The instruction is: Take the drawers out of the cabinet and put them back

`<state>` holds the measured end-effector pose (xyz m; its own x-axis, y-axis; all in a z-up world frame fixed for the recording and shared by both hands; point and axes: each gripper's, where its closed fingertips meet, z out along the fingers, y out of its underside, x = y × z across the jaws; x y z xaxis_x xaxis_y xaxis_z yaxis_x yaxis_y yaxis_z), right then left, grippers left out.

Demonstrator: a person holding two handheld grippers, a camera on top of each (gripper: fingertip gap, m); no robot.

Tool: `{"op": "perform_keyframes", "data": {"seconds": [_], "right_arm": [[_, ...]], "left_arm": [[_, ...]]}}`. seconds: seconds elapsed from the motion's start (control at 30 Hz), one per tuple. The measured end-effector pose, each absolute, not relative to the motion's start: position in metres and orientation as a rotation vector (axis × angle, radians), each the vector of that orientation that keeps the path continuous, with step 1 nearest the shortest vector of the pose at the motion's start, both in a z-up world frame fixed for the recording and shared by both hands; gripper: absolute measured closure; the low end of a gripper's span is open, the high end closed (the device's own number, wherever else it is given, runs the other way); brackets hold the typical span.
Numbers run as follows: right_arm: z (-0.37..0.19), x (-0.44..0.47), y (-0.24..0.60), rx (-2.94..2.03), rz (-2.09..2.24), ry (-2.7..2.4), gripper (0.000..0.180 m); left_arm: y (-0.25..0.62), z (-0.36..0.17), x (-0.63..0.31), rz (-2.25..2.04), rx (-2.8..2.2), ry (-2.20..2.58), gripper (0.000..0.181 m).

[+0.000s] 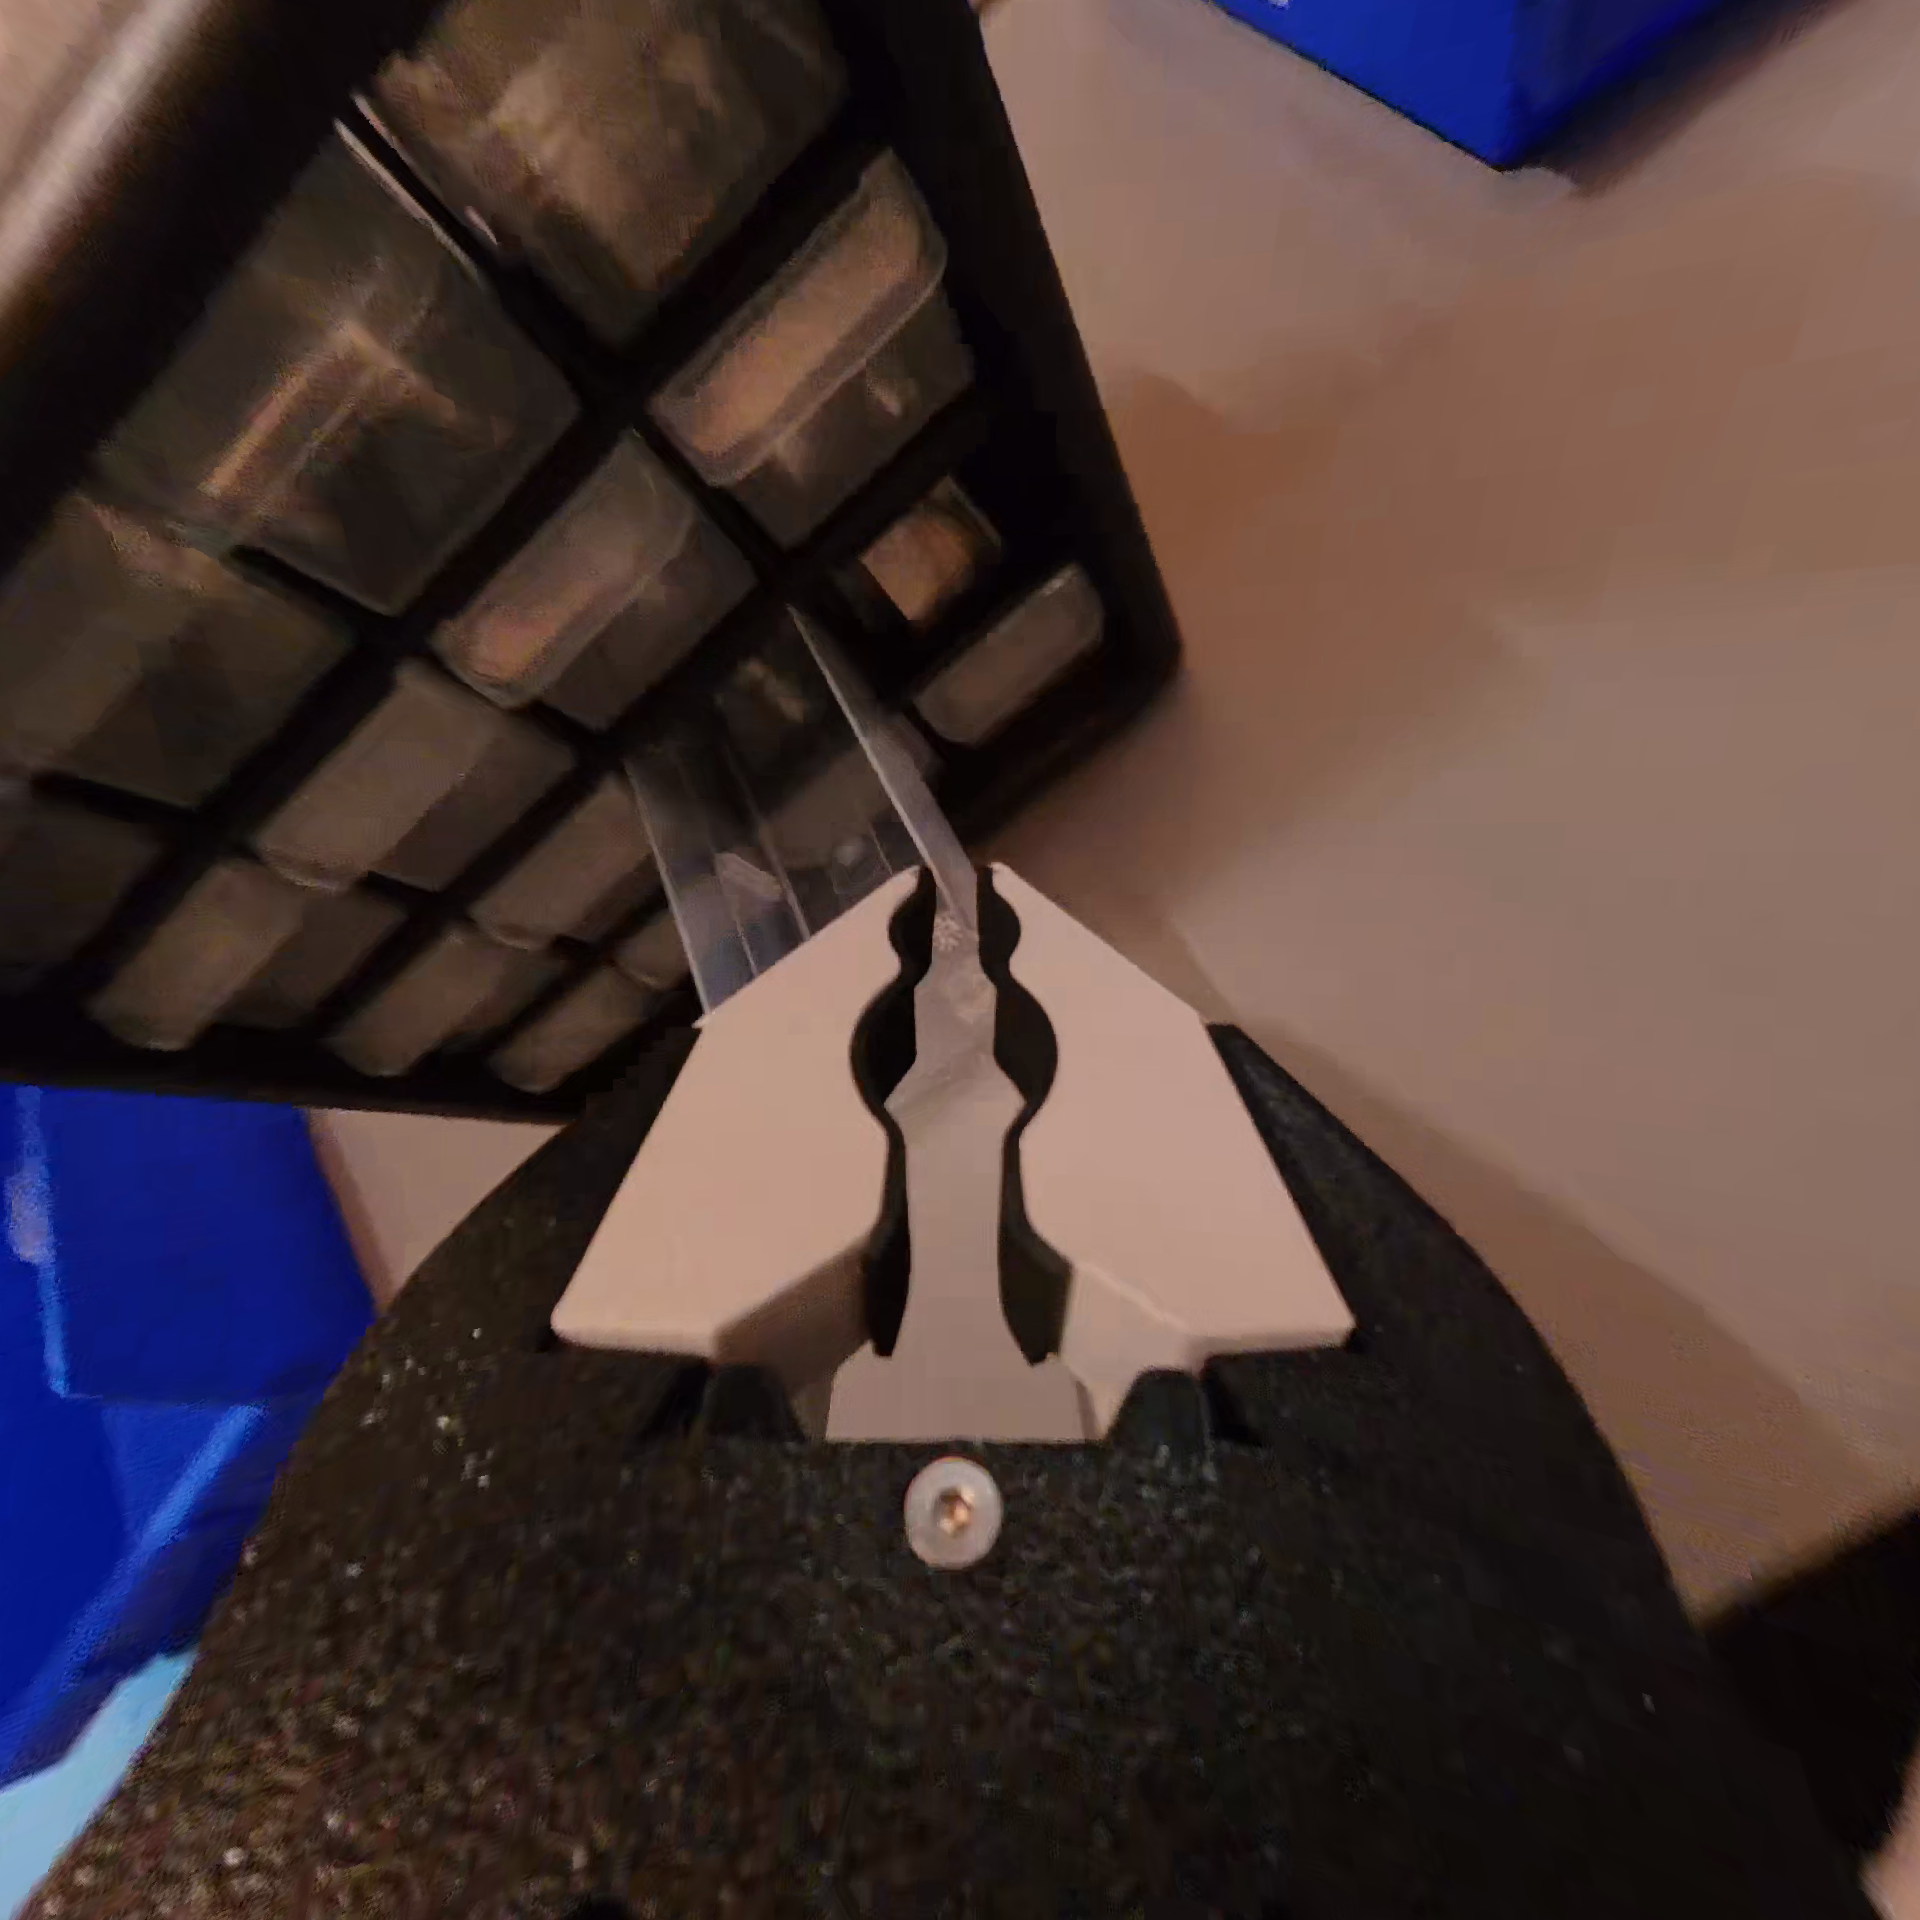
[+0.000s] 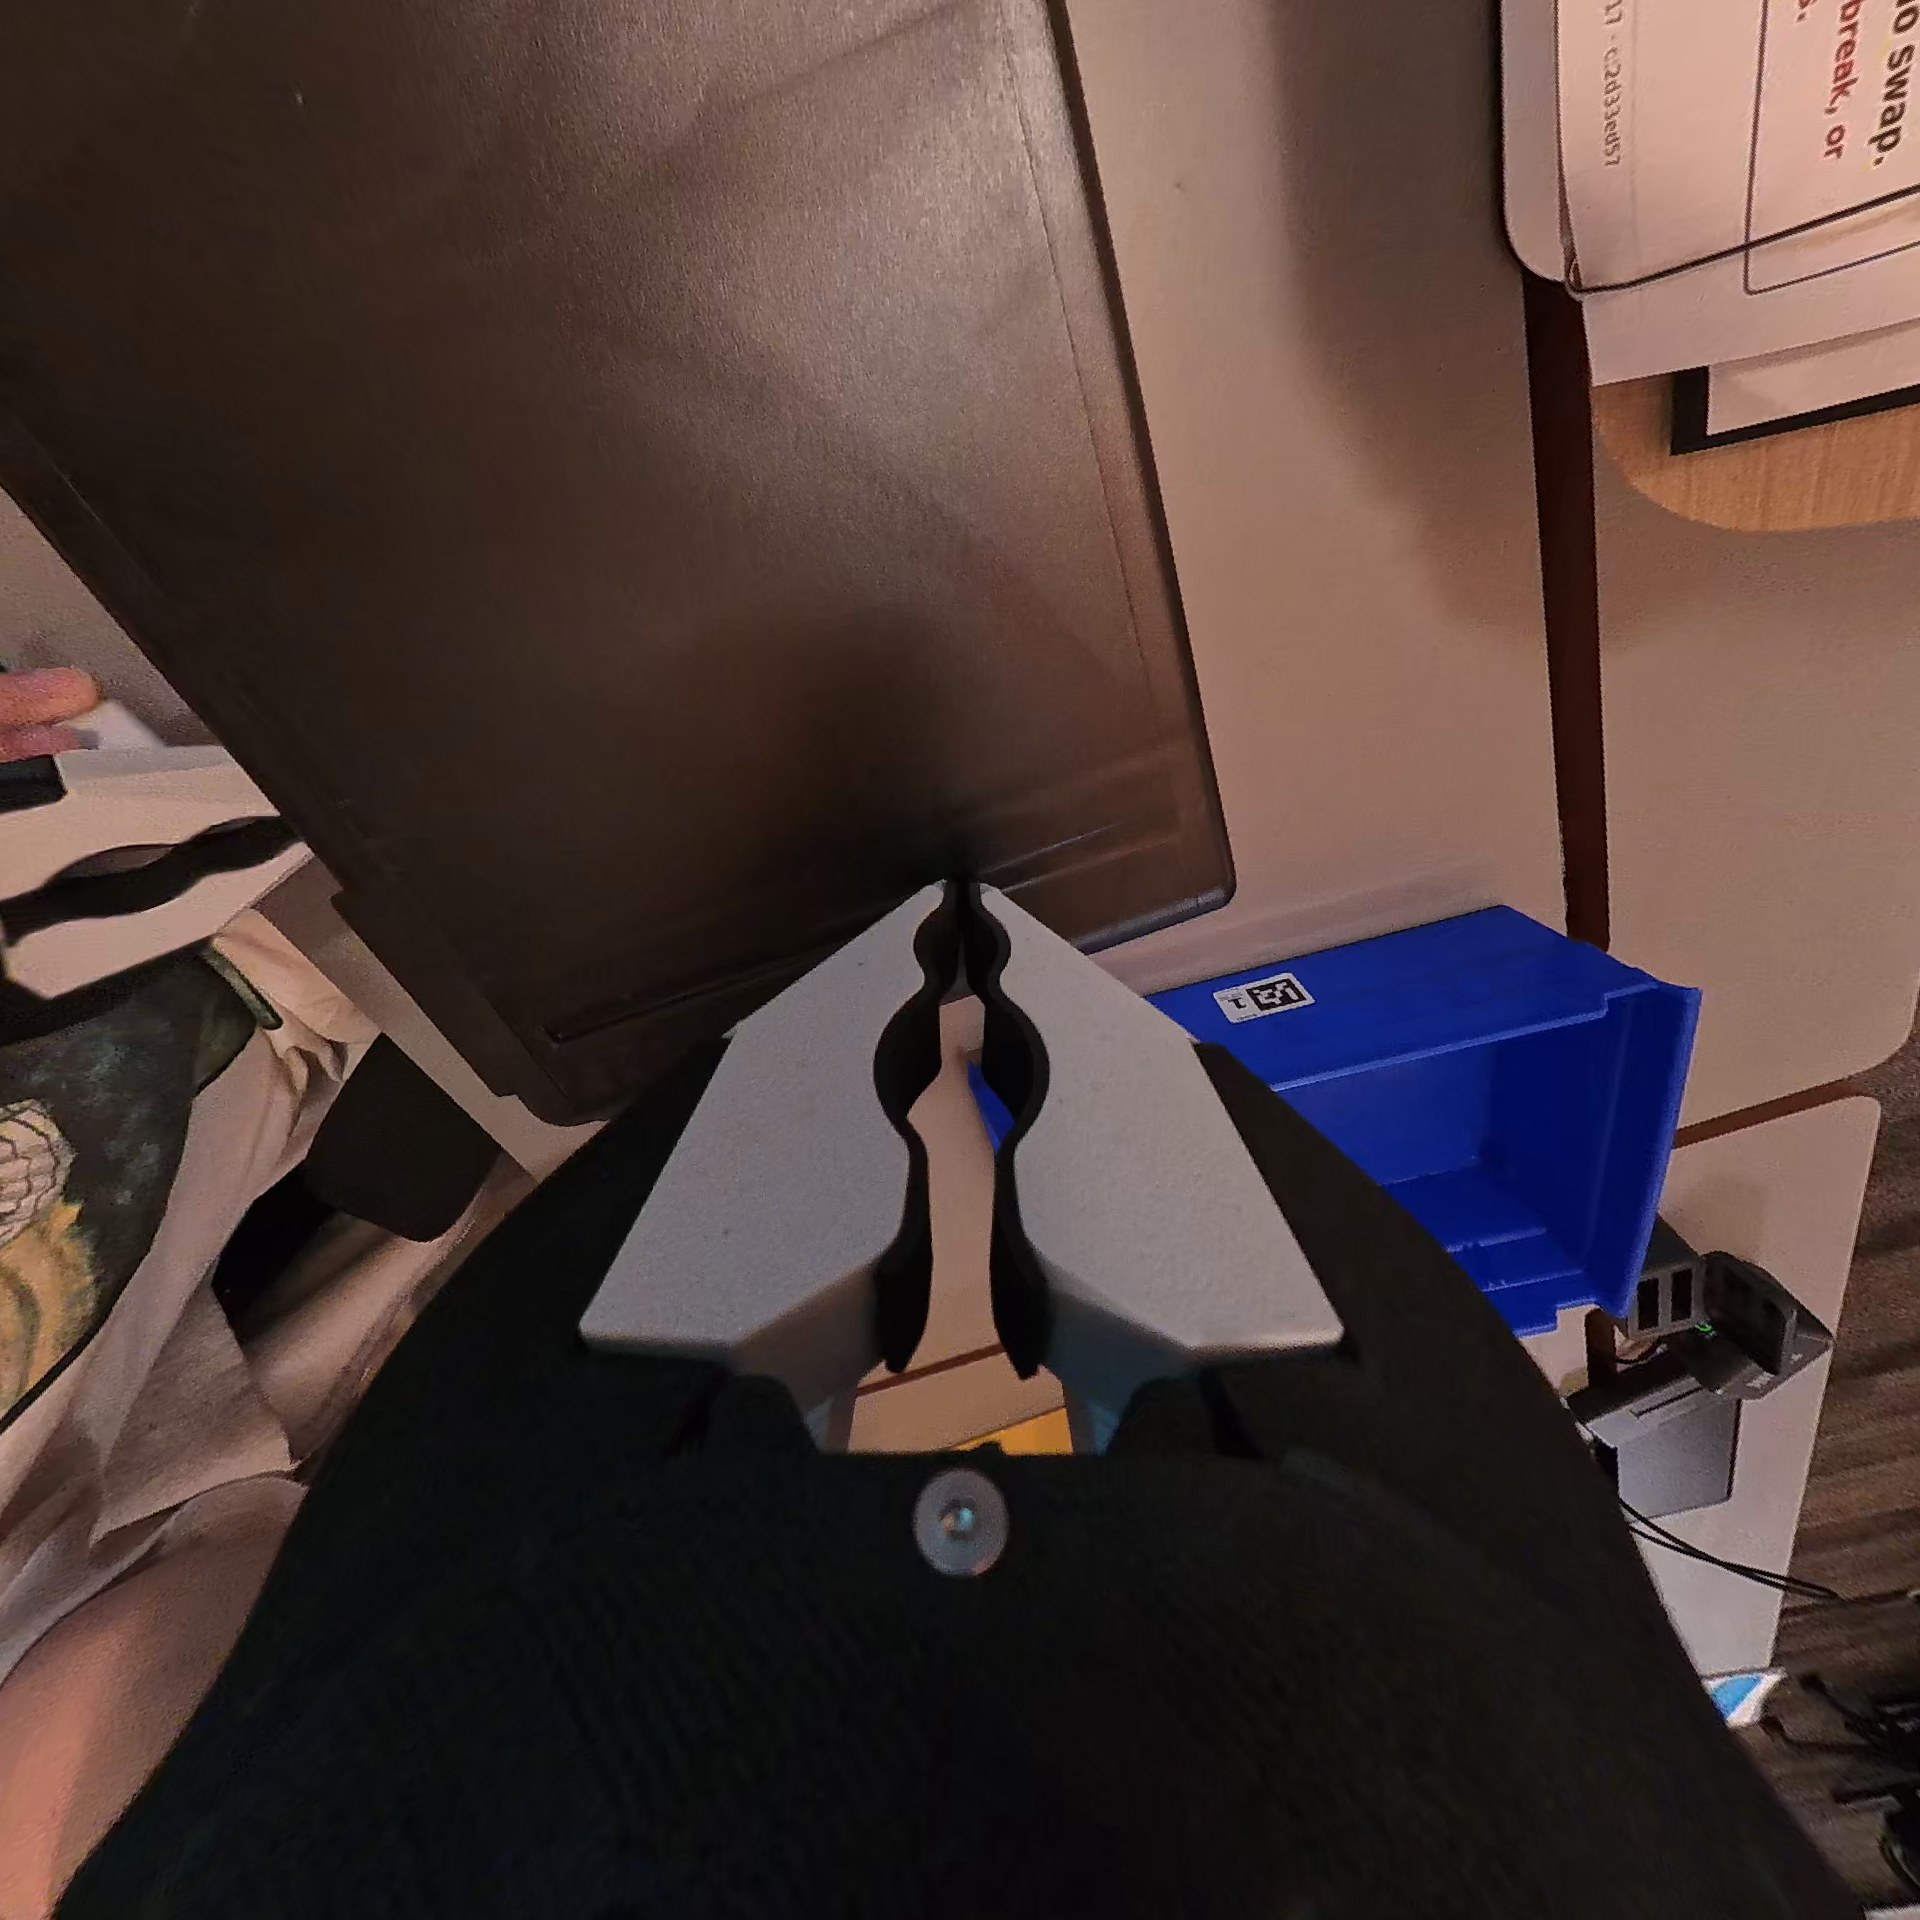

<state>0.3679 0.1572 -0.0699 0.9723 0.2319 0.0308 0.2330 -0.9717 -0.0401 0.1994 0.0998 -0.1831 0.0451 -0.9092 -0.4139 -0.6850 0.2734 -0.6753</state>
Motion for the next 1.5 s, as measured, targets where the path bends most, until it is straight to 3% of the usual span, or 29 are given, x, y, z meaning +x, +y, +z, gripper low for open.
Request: {"op": "perform_keyframes", "data": {"seconds": [0.27,0.37,0.47,0.53,0.6,0.63,0.87,1.5], "right_arm": [[-0.070,0.368,0.158,-3.060,-0.023,-0.345,0.180],[-0.070,0.368,0.157,-3.062,-0.039,-0.349,0.180],[-0.070,0.368,0.157,-3.069,-0.038,-0.348,0.180],[-0.070,0.368,0.157,-3.070,-0.041,-0.347,0.180],[-0.070,0.368,0.158,-3.069,-0.047,-0.347,0.180],[-0.070,0.368,0.157,-3.068,-0.048,-0.345,0.180],[-0.070,0.368,0.157,-3.071,-0.042,-0.330,0.180],[-0.070,0.367,0.157,-3.100,-0.060,-0.309,0.180]], "left_arm": [[0.107,-0.181,0.220,-0.238,-1.116,1.469,0.173],[0.083,-0.173,0.219,-0.329,-0.988,1.471,0.148],[0.067,-0.169,0.209,-0.372,-0.904,1.462,0.141],[0.065,-0.170,0.198,-0.359,-0.848,1.462,0.152],[0.070,-0.176,0.185,-0.302,-0.778,1.464,0.179],[0.076,-0.179,0.179,-0.242,-0.736,1.459,0.181],[0.115,-0.201,0.177,0.180,-0.527,1.424,0.181],[0.150,-0.189,0.230,0.237,-0.532,1.381,0.181]]}}
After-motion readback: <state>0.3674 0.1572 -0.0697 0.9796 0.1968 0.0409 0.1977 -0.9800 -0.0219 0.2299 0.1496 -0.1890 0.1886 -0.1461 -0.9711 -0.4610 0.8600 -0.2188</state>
